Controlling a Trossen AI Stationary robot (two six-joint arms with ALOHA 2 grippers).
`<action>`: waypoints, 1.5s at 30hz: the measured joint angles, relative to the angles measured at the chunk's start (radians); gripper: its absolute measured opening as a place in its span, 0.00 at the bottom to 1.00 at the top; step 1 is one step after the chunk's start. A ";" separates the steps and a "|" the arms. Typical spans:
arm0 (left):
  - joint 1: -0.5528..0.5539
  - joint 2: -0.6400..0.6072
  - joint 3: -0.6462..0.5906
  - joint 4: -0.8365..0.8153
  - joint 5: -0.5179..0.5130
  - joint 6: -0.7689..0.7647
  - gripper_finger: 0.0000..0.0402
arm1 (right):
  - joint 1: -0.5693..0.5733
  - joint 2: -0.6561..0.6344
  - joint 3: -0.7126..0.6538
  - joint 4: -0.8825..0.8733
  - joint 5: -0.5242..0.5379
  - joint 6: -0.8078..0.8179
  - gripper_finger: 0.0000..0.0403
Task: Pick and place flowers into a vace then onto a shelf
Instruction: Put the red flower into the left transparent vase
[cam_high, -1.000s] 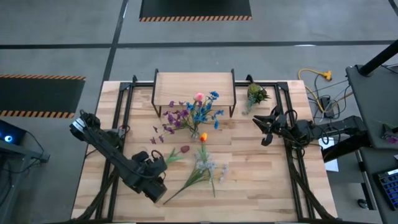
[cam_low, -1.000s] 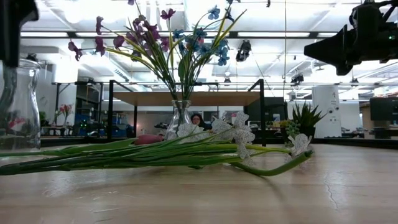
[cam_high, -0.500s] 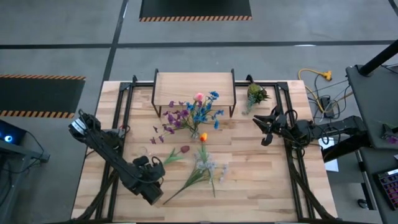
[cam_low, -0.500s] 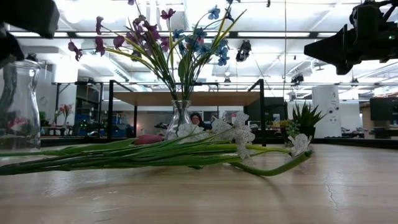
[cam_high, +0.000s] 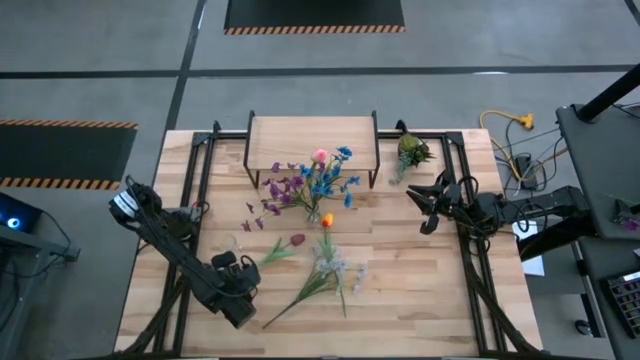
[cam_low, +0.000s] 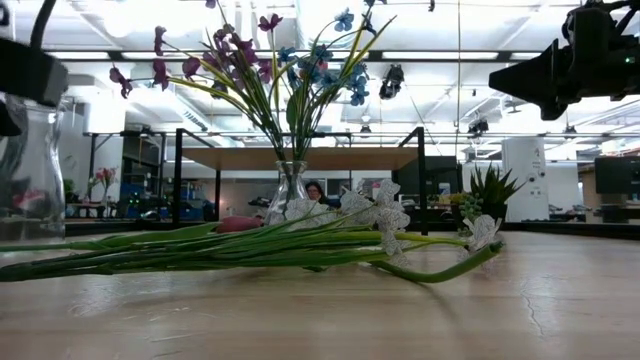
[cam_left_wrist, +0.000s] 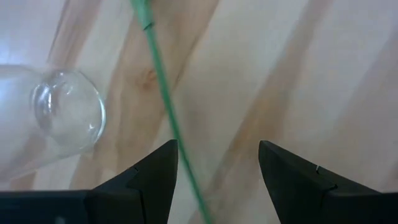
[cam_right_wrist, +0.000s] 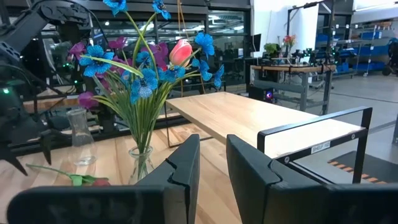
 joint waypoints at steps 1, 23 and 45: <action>0.000 0.000 -0.012 0.000 0.000 0.000 0.52 | 0.000 0.000 0.000 0.000 0.000 0.001 0.18; 0.000 -0.005 -0.095 0.068 0.002 -0.140 0.51 | 0.000 0.000 0.000 0.000 0.000 0.000 0.18; 0.002 -0.007 -0.087 0.113 0.052 -0.130 0.09 | 0.000 0.000 0.006 0.002 -0.001 0.004 0.18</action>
